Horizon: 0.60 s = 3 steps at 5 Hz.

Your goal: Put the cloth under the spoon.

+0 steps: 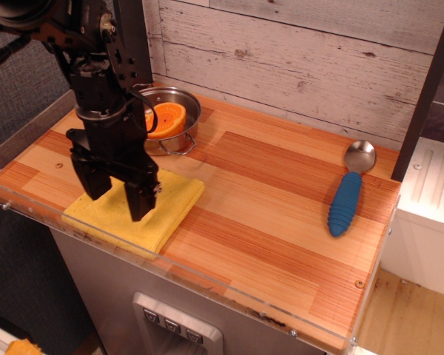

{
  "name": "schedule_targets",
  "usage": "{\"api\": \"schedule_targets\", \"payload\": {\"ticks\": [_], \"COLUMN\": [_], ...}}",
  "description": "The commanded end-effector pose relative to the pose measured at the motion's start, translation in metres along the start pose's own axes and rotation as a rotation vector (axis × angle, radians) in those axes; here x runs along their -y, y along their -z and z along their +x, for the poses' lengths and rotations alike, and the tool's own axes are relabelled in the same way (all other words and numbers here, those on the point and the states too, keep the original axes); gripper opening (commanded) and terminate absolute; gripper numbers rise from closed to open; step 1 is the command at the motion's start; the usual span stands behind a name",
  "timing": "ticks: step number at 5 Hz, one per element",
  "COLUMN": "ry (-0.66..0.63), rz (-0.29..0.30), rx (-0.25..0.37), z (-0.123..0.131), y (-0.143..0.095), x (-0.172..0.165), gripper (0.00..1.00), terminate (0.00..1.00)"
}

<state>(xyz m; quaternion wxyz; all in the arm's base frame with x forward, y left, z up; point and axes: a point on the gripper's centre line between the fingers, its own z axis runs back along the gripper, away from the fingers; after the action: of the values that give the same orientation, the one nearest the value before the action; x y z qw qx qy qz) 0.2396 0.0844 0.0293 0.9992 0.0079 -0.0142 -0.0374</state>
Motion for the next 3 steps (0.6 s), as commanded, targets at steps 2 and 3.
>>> {"api": "schedule_targets", "payload": {"ticks": [2, 3], "ry": [-0.021, 0.012], "rz": [0.074, 0.072], "rx": [0.007, -0.019], "z": [-0.013, -0.023], "y": [0.046, 0.057], "x": [-0.003, -0.006], "gripper": [1.0, 1.0], "terminate": [0.0, 0.0]}}
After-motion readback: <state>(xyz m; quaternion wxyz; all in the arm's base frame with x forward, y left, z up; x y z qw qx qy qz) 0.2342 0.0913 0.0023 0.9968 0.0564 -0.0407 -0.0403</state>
